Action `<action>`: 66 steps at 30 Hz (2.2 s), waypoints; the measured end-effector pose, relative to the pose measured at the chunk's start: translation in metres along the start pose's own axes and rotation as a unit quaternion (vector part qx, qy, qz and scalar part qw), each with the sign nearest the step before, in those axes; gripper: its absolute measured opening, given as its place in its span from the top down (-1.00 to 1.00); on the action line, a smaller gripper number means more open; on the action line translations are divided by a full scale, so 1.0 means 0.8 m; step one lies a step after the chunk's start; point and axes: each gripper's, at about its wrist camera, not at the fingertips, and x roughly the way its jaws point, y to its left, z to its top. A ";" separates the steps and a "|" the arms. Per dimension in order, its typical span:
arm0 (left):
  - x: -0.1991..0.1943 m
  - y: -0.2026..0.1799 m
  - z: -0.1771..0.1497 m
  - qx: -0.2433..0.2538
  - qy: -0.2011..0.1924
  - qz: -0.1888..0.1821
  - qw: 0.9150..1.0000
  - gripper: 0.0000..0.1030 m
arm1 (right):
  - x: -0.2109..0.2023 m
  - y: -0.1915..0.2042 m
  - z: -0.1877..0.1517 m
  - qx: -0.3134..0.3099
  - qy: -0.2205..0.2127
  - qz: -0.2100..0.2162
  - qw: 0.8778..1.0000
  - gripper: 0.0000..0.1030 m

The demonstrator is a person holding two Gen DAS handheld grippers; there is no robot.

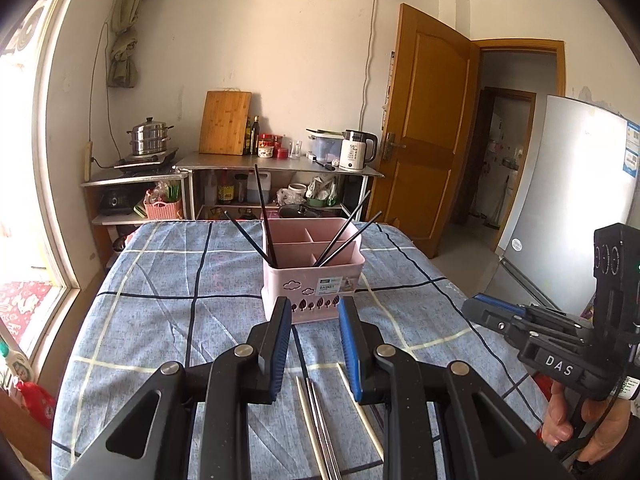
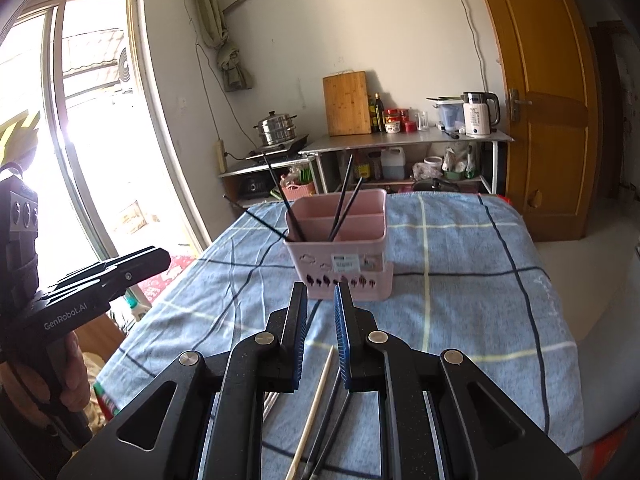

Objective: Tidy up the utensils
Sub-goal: 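Withdraw both open tools from the basket down to the remaining chopsticks, then close the left tool on a wooden chopstick while the right tool grasps another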

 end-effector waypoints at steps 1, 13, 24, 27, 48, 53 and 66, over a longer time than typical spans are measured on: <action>-0.003 -0.001 -0.003 0.001 -0.002 0.000 1.000 0.54 | -0.001 0.001 -0.004 0.001 0.003 -0.001 1.000 0.73; -0.033 -0.001 -0.058 -0.010 -0.010 -0.002 1.000 0.41 | -0.017 0.026 -0.042 -0.017 0.015 -0.016 1.000 0.72; -0.044 0.007 -0.099 -0.013 -0.017 0.010 1.000 0.32 | -0.013 0.033 -0.068 -0.016 0.030 -0.020 0.999 0.72; -0.038 0.011 -0.104 -0.017 -0.009 0.005 1.000 0.31 | -0.006 0.036 -0.073 -0.024 0.038 -0.023 0.999 0.72; 0.092 0.051 -0.125 -0.046 0.096 -0.007 0.994 0.31 | 0.079 0.030 -0.092 -0.030 0.097 -0.021 0.995 0.73; 0.130 0.058 -0.127 -0.056 0.127 -0.016 0.990 0.31 | 0.115 0.027 -0.094 -0.028 0.118 -0.021 0.992 0.73; 0.191 0.062 -0.131 -0.068 0.187 -0.020 0.980 0.31 | 0.178 0.013 -0.101 -0.012 0.170 -0.024 0.985 0.73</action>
